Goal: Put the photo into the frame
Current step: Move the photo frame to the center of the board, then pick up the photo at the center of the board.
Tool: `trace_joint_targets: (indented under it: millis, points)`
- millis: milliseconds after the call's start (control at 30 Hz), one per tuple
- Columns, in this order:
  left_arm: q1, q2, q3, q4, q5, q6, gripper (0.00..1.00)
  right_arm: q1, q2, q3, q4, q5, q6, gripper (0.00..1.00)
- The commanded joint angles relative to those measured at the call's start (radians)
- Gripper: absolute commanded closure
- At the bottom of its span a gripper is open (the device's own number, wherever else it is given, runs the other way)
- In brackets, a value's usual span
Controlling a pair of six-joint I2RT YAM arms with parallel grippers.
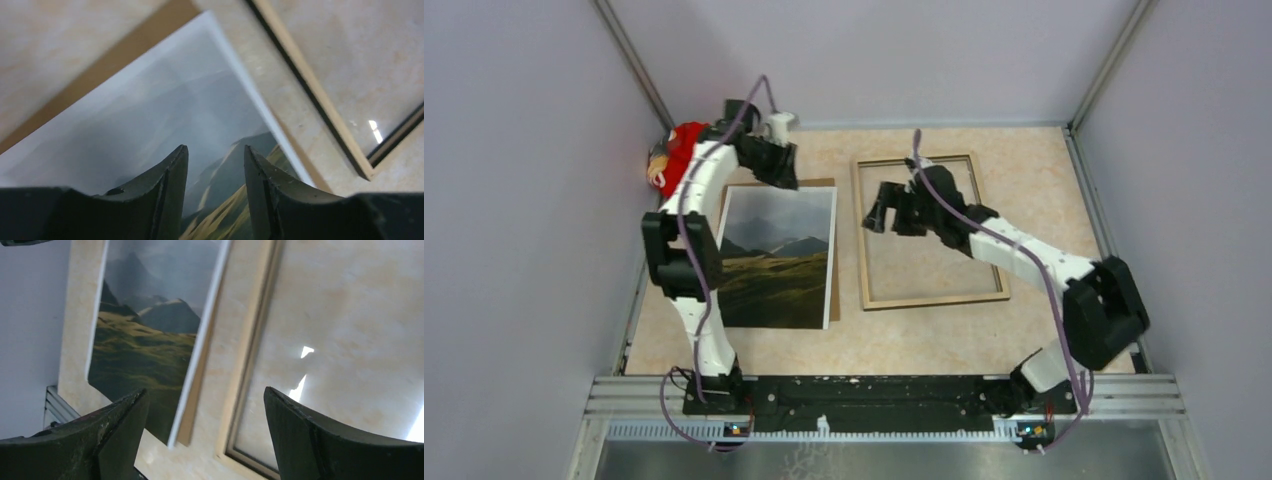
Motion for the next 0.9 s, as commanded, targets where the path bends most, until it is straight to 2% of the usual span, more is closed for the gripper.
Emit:
trace_joint_targets:
  millis: [0, 167, 333, 467, 700, 867]
  points:
    - [0.186, -0.179, -0.063, -0.090, -0.128, 0.093, 0.48, 0.113, 0.204, 0.226, 0.077, 0.039, 0.052, 0.17]
    - [0.364, -0.268, -0.266, -0.029, -0.257, 0.152, 0.49, 0.163, 0.474, 0.472, 0.035, 0.037, 0.079, 0.20]
    - [0.471, -0.319, -0.447, 0.125, -0.409, 0.212, 0.52, 0.166, 0.652, 0.603, -0.010, 0.068, 0.088, 0.23]
    - [0.483, -0.313, -0.513, 0.180, -0.413, 0.222, 0.53, 0.165, 0.717, 0.648, -0.021, 0.089, 0.095, 0.23]
    - [0.475, -0.285, -0.543, 0.211, -0.311, 0.184, 0.53, 0.166, 0.799, 0.716, -0.044, 0.142, 0.079, 0.23]
    - [0.451, -0.268, -0.593, 0.261, -0.325, 0.175, 0.54, 0.166, 0.873, 0.808, -0.083, 0.199, 0.066, 0.23]
